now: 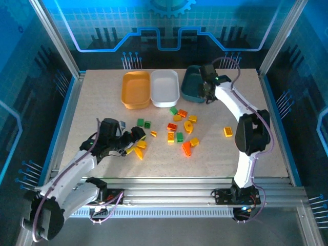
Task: Sort the legos into containers by color
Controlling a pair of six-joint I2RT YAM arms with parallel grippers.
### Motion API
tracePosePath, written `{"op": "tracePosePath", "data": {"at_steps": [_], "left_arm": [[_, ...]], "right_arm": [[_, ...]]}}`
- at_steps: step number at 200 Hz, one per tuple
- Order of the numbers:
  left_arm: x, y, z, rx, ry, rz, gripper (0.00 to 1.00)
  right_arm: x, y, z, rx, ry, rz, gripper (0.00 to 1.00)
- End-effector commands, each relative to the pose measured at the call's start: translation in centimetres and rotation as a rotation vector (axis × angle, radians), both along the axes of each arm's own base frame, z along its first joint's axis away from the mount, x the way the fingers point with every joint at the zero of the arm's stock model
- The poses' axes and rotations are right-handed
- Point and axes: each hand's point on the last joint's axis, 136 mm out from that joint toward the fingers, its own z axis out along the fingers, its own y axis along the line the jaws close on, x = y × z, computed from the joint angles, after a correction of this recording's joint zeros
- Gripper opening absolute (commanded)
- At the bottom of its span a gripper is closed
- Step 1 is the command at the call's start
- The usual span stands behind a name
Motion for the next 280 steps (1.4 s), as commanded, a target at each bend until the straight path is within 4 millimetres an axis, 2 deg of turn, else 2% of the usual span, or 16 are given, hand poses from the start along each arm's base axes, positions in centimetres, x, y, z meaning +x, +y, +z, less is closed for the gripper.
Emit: {"op": "tracePosePath", "data": {"at_steps": [1, 33, 37, 39, 48, 66, 89, 116, 157, 193, 227, 253, 260, 280], "left_arm": [[0.2, -2.4, 0.6, 0.004, -0.013, -0.073, 0.99], [-0.4, -3.2, -0.4, 0.038, 0.019, -0.113, 0.99], [-0.5, -3.2, -0.4, 0.042, 0.02, -0.114, 0.99], [-0.5, -3.2, -0.4, 0.043, 0.019, -0.115, 0.99], [-0.5, -3.0, -0.3, 0.052, 0.019, -0.117, 0.99], [-0.5, -2.8, -0.1, 0.065, 0.012, -0.115, 0.99], [-0.3, -2.8, 0.1, 0.069, 0.006, -0.114, 0.99], [0.0, -3.0, 0.0, 0.066, 0.012, -0.107, 0.99], [0.1, -3.2, -0.2, 0.067, 0.035, -0.111, 0.99], [-0.1, -3.0, -0.4, 0.071, 0.042, -0.104, 0.99], [0.0, -3.0, -0.5, 0.068, 0.043, -0.097, 0.99], [0.0, -3.0, -0.6, 0.069, 0.044, -0.094, 0.99], [0.0, -3.0, -0.6, 0.068, 0.044, -0.095, 0.99], [0.0, -3.1, -0.5, 0.065, 0.043, -0.096, 0.99]], "right_arm": [[2.3, 0.0, -2.5, -0.01, 0.075, 0.011, 0.35], [5.1, 0.8, -3.2, -0.013, 0.106, 0.03, 0.37], [5.4, 0.9, -2.5, -0.006, 0.092, 0.033, 0.37], [5.5, 1.0, -3.4, -0.01, 0.107, 0.034, 0.38], [6.0, 1.2, -3.6, -0.003, 0.11, 0.04, 0.41], [6.6, 1.9, -3.6, 0.024, 0.103, 0.056, 0.56], [6.7, 2.8, -3.8, 0.048, 0.107, 0.078, 0.68], [6.9, 4.2, -4.3, 0.064, 0.105, 0.11, 0.7], [6.3, 5.4, -6.8, 0.013, 0.162, 0.16, 0.66], [5.3, 5.7, -7.4, -0.045, 0.18, 0.207, 0.65], [3.1, 6.0, -8.2, -0.086, 0.228, 0.286, 0.63], [1.2, 5.1, -8.6, -0.104, 0.251, 0.299, 0.62], [1.1, 4.8, -7.3, -0.107, 0.222, 0.296, 0.62], [1.2, 4.0, -5.3, -0.106, 0.184, 0.279, 0.64]]}}
